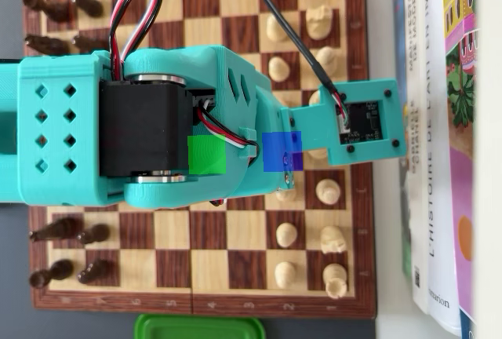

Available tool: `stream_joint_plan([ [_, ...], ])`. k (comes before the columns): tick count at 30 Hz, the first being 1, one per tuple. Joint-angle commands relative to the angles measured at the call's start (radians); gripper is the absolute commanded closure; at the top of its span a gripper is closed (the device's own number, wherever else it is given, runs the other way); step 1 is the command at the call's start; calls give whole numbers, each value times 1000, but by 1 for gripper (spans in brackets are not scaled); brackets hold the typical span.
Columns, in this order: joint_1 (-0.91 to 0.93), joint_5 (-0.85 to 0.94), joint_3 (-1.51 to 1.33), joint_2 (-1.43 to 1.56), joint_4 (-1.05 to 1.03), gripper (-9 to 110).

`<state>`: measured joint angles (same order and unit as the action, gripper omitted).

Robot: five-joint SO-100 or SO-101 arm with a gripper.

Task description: Play chess

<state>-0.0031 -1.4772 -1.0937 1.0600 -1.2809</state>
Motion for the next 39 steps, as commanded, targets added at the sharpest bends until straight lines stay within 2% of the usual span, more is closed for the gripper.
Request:
stream_joint_plan([
  [1, 11, 0, 43, 11, -2, 88],
  [39, 14, 8, 40, 18, -3, 94],
])
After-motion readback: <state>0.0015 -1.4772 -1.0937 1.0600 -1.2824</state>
